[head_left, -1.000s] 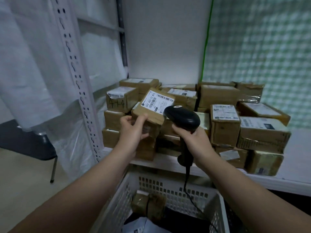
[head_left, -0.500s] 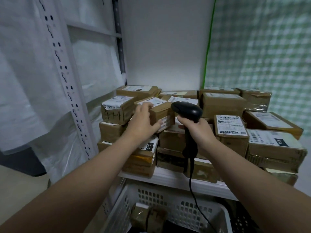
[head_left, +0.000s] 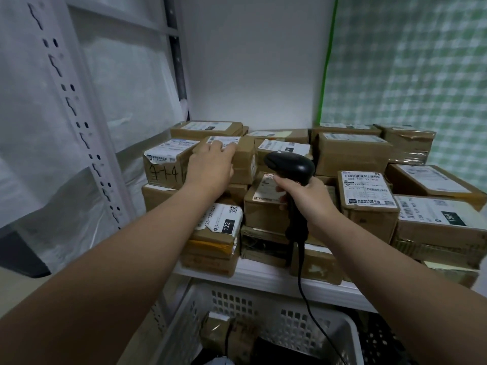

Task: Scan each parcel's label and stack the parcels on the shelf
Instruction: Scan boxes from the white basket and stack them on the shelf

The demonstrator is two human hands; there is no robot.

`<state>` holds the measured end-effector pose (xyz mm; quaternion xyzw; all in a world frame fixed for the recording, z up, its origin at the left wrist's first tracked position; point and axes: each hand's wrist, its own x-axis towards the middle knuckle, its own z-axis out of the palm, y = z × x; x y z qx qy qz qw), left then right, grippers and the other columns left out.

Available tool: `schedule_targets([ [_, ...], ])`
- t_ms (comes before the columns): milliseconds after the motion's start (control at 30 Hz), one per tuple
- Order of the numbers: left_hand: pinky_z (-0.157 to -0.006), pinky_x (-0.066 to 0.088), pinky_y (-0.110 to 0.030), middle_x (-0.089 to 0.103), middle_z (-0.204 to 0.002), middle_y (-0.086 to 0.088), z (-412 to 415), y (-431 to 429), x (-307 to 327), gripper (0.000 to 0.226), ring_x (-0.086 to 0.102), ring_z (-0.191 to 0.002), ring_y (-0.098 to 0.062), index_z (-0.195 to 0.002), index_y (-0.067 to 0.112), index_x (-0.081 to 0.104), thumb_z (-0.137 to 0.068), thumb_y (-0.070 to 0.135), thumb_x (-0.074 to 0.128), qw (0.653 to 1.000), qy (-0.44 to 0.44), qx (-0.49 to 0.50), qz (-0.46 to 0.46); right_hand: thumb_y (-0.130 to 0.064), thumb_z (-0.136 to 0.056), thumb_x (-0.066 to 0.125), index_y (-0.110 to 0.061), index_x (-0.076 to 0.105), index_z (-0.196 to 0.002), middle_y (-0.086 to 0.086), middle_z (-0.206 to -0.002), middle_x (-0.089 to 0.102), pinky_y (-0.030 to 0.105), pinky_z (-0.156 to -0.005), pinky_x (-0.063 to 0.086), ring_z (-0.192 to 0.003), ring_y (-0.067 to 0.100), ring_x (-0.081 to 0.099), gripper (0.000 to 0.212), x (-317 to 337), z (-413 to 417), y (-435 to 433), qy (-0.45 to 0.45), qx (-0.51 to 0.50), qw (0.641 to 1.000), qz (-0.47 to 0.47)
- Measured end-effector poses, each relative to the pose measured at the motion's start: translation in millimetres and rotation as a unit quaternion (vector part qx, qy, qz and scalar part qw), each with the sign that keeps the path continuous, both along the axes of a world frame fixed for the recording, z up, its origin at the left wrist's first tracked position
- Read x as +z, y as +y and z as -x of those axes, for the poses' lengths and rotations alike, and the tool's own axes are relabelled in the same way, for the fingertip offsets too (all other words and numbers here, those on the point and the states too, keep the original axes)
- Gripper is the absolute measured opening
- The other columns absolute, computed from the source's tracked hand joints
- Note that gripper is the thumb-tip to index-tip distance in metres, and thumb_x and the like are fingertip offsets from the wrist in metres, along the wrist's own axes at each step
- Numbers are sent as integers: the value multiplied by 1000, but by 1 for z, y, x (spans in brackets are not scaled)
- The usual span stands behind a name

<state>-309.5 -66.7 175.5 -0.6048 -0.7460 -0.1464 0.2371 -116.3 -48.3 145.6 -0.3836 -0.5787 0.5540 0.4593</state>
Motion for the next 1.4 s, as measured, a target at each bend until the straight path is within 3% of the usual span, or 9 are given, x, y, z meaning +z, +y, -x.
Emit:
schedule_targets([
  [133, -99, 40, -45, 41, -141, -13, 3, 2, -3, 50, 38, -130, -32, -143, 21, 34, -96, 29, 51, 1000, 10, 5, -10, -25, -88, 70, -11, 65, -108, 4, -83, 66, 19, -53, 49, -60, 10, 59, 25, -1, -2, -6, -28, 3, 999, -18],
  [333, -109, 33, -44, 41, -143, -11, -17, -56, -23, 51, 34, -134, -29, -142, 18, 41, -94, 30, 55, 992, -46, -89, -79, -22, -87, 71, -10, 67, -94, 9, -74, 63, 29, -59, 51, -62, 20, 60, 15, -10, -34, -47, -76, 39, 996, -28],
  [467, -94, 42, -38, 58, -120, -8, -33, -116, -93, 35, 50, -113, -25, -121, 12, 59, -90, 27, 55, 972, -72, -212, -75, -20, -86, 72, -9, 69, -86, 4, -57, 63, 25, -52, 47, -52, 16, 59, 11, -53, -68, -82, -181, 82, 980, -10],
  [667, -68, 52, -35, 63, -90, -6, -52, -159, -232, 31, 59, -79, -25, -94, 11, 65, -85, 29, 42, 960, -89, -247, 95, -19, -88, 70, -4, 68, -91, 13, -70, 64, 32, -54, 47, -55, 22, 57, 16, -155, -87, -102, -273, 85, 952, 112],
  [800, -68, 53, -39, 64, -88, -10, -55, -149, -303, 25, 61, -78, -29, -91, 9, 65, -86, 25, 47, 951, -143, -192, 195, -15, -90, 67, 1, 64, -92, 12, -68, 59, 35, -54, 45, -51, 23, 53, 17, -216, -83, -102, -259, 62, 945, 190],
  [900, -87, 48, -39, 58, -124, -13, -58, -131, -355, 36, 57, -106, -30, -123, 9, 57, -93, 28, 50, 939, -159, -101, 287, -15, -91, 66, -2, 60, -79, 12, -65, 57, 31, -50, 44, -48, 21, 51, 19, -255, -78, -97, -273, 42, 936, 220],
  [967, -82, 47, -36, 44, -139, -13, -61, -123, -387, 46, 54, -107, -30, -137, 8, 45, -95, 27, 49, 925, -207, -52, 313, -16, -90, 67, -2, 60, -74, 12, -64, 57, 31, -49, 43, -48, 22, 51, 23, -278, -74, -91, -272, 25, 933, 233],
  [1267, -105, 31, -45, 19, -153, -20, -63, -53, -481, 76, 27, -135, -38, -148, 11, 20, -93, 57, 45, 876, -254, 90, 401, -21, -88, 71, -8, 60, -64, 11, -59, 58, 30, -50, 44, -48, 20, 54, 29, -362, -58, -60, -300, -16, 910, 285],
  [1400, -105, 33, -44, 26, -148, -21, -61, -23, -497, 89, 30, -133, -37, -148, 9, 16, -86, 61, 54, 856, -288, 151, 401, -21, -88, 71, -9, 60, -66, 10, -59, 58, 28, -49, 43, -48, 19, 53, 27, -381, -57, -50, -303, -19, 905, 297],
])
